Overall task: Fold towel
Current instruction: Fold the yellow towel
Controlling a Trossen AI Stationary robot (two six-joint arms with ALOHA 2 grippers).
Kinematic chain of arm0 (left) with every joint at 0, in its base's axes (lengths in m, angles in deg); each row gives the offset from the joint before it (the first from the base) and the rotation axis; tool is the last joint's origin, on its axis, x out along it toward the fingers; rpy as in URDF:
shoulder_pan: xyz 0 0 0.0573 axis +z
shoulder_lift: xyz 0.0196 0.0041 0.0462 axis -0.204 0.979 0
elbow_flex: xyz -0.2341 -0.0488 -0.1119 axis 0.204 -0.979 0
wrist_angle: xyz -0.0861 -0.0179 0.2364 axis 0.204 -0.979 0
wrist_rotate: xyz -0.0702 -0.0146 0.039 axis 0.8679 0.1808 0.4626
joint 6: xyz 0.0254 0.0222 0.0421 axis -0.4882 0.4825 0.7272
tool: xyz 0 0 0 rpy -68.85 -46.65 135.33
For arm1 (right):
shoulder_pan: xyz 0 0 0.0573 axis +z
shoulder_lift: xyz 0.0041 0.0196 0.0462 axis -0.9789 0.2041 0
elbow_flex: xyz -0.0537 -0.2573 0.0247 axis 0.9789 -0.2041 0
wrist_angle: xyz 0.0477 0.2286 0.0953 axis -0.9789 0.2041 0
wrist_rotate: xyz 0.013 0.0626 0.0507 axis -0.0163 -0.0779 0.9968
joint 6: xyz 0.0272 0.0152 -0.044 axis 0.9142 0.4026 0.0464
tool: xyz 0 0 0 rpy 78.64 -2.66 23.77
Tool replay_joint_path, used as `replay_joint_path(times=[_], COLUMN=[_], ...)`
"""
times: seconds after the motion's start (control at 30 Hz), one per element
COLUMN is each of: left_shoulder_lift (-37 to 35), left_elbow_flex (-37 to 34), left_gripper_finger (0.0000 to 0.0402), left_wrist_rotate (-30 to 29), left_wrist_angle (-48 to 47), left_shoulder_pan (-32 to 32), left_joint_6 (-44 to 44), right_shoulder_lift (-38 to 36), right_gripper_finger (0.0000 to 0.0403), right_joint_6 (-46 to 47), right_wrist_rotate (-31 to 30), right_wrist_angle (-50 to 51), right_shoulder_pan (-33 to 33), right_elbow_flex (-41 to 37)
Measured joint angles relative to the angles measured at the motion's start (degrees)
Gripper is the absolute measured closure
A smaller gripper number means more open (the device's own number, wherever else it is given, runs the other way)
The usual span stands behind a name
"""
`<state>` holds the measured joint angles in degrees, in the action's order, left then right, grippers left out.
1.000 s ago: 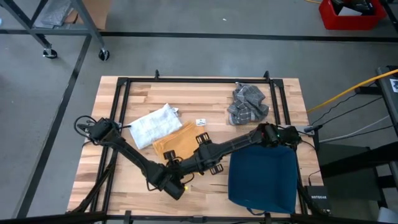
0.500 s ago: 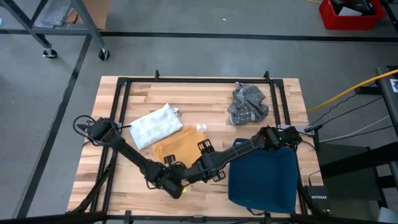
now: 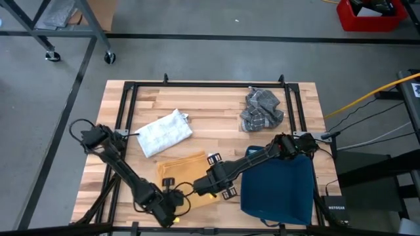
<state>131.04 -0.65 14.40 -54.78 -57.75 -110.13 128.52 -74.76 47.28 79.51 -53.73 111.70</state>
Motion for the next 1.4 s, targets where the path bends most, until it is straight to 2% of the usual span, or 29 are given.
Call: replay_joint_path(times=[0.2, 0.33, 0.47, 0.57, 0.7, 0.9, 1.1, 1.2, 1.4], left_shoulder_lift=[-3.57, -3.00, -2.01, -1.96, -1.83, -1.83, -1.27, -0.91, -0.82], left_elbow_flex=[0.17, 0.27, 0.30, 0.21, 0.10, 0.10, 0.13, 0.13, 0.15], left_gripper_finger=[0.0314, 0.0314, 0.0314, 0.0314, 0.0310, 0.0256, 0.0188, 0.0173, 0.0171], left_wrist_rotate=[-0.68, -0.70, -0.68, -0.46, -0.41, -0.62, -0.59, -0.66, -1.12], left_wrist_angle=[0.66, 6.40, 11.56, 11.72, 11.25, 10.25, 10.32, 8.63, 3.62], left_shoulder_pan=[-3.46, -6.02, -7.58, -7.95, -8.08, -7.97, -7.53, -7.44, -7.19], left_joint_6=[0.65, 1.05, 4.58, 8.08, 4.44, 0.53, 1.77, 4.61, 5.11], right_shoulder_lift=[0.00, 0.06, 0.22, 0.33, 0.35, 0.39, 0.39, 0.39, 0.42], right_gripper_finger=[0.0210, 0.0210, 0.0210, 0.0210, 0.0210, 0.0210, 0.0210, 0.0210, 0.0210], right_joint_6=[0.37, 0.86, 1.77, 1.76, 3.97, 5.86, 6.03, 5.92, 5.97], right_wrist_rotate=[0.69, 0.65, 0.56, -0.23, 0.43, -1.86, -3.35, -4.09, -5.26], right_wrist_angle=[-6.35, -9.84, -13.63, -15.62, -18.07, -18.99, -19.31, -21.87, -23.65], right_shoulder_pan=[3.64, 6.18, 7.97, 8.48, 8.97, 9.44, 9.79, 9.77, 9.75], right_elbow_flex=[0.08, 0.08, 0.03, -0.17, -2.63, -3.88, -3.91, -5.42, -8.10])
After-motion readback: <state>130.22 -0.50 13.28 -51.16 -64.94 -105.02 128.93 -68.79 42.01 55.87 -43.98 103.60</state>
